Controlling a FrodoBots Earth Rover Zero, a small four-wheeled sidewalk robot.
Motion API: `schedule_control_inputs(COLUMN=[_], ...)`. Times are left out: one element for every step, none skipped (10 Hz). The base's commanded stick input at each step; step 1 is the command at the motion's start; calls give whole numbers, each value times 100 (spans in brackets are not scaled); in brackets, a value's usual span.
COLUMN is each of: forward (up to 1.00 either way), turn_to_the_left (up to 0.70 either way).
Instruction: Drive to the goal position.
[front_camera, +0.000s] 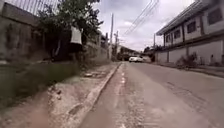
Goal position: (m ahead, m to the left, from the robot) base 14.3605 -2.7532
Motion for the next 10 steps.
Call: schedule_control_inputs(forward=[70, 70, 70, 70, 70, 70, 6, 6, 6, 6], turn_to_the_left=[-35, -25, -4, -2, 0, 0, 0, 0, 0, 0])
